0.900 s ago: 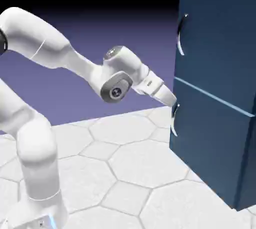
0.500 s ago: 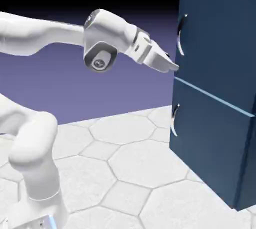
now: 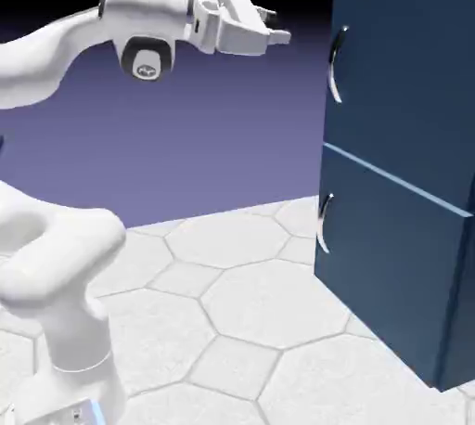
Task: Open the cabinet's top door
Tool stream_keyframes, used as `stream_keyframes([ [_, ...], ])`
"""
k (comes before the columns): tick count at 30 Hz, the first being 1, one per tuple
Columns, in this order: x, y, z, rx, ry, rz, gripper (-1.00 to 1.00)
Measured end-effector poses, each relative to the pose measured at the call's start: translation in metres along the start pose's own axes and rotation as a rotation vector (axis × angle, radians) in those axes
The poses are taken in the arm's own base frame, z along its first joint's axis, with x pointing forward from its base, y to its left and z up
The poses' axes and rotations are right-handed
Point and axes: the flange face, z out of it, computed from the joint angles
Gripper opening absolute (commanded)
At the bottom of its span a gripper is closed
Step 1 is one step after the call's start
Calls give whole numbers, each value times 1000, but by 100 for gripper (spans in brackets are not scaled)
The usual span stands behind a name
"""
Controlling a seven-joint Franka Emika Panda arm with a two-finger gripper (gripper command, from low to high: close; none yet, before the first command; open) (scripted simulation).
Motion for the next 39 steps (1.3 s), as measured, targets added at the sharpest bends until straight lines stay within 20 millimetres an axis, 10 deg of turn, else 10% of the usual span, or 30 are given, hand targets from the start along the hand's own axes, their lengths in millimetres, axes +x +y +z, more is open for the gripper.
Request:
stream_keyframes([
  [10,-89,-31,34,131,19,-107,0],
  [20,-178,9,146,165,-44,-253,0],
  [25,-187,10,194,163,-51,-264,0],
  [26,-187,9,206,163,-51,-263,-100],
  [39,-132,51,114,334,-274,-274,-100],
])
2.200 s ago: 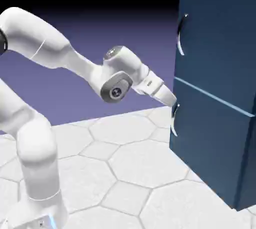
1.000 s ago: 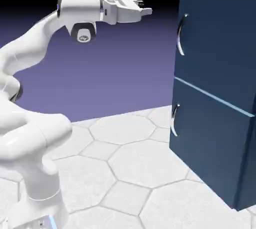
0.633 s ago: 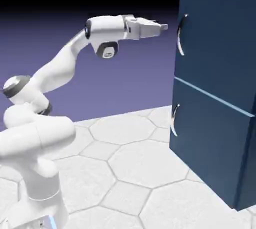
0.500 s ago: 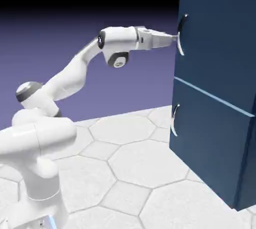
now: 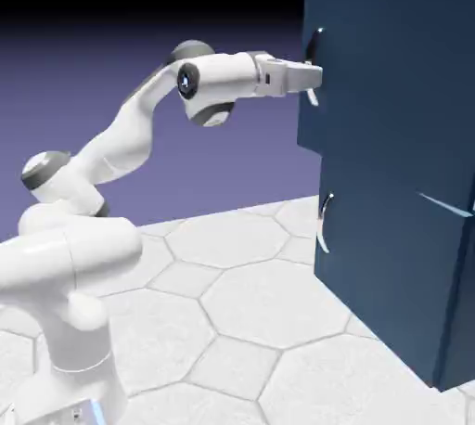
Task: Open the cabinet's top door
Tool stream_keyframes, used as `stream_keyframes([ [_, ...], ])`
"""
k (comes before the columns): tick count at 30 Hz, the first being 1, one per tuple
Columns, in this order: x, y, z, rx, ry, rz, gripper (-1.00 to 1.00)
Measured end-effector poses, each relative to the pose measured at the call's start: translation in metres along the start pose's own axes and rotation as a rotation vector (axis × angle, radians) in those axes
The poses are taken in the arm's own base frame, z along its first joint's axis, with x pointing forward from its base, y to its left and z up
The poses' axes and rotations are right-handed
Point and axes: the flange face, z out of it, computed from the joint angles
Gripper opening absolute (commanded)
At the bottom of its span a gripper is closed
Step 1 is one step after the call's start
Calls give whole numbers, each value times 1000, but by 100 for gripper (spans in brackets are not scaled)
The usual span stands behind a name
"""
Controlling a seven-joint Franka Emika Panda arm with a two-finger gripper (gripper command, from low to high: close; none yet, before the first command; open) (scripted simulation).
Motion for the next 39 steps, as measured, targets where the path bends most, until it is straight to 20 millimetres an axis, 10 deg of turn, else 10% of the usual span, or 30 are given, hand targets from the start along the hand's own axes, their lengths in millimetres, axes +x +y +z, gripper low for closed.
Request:
stream_keyframes([
  [18,70,70,-152,311,-312,0,-100],
  [39,173,172,-244,605,-605,1,-100],
])
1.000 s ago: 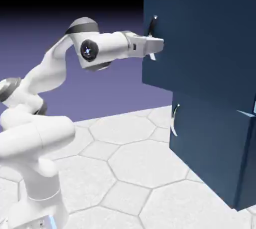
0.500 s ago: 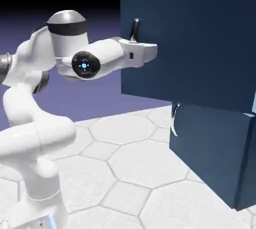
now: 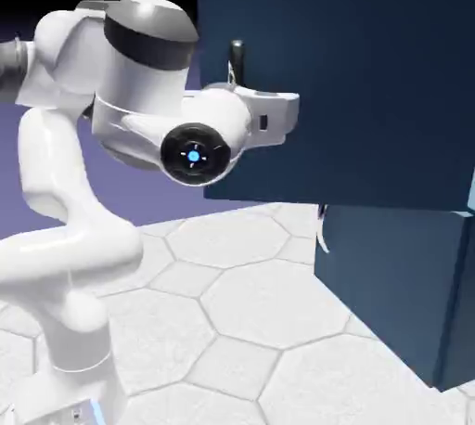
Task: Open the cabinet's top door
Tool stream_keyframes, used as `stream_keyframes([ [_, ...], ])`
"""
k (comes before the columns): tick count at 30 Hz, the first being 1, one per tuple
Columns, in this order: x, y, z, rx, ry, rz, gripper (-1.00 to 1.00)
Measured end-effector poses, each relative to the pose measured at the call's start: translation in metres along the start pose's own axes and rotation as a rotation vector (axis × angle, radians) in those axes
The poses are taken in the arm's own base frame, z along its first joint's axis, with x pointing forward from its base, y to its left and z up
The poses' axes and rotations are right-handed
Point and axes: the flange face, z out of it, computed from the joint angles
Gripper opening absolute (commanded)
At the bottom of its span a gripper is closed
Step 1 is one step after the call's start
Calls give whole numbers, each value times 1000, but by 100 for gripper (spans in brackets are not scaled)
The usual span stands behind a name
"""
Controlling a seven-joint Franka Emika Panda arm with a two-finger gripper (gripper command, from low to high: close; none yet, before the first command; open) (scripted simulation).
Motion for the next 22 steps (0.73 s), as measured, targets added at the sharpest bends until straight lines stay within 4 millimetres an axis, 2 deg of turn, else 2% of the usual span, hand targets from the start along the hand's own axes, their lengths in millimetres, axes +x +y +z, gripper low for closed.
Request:
stream_keyframes([
  [9,23,23,-67,126,-126,0,-100],
  [21,66,66,-146,297,-297,0,-100],
  [22,69,69,-150,309,-309,0,100],
])
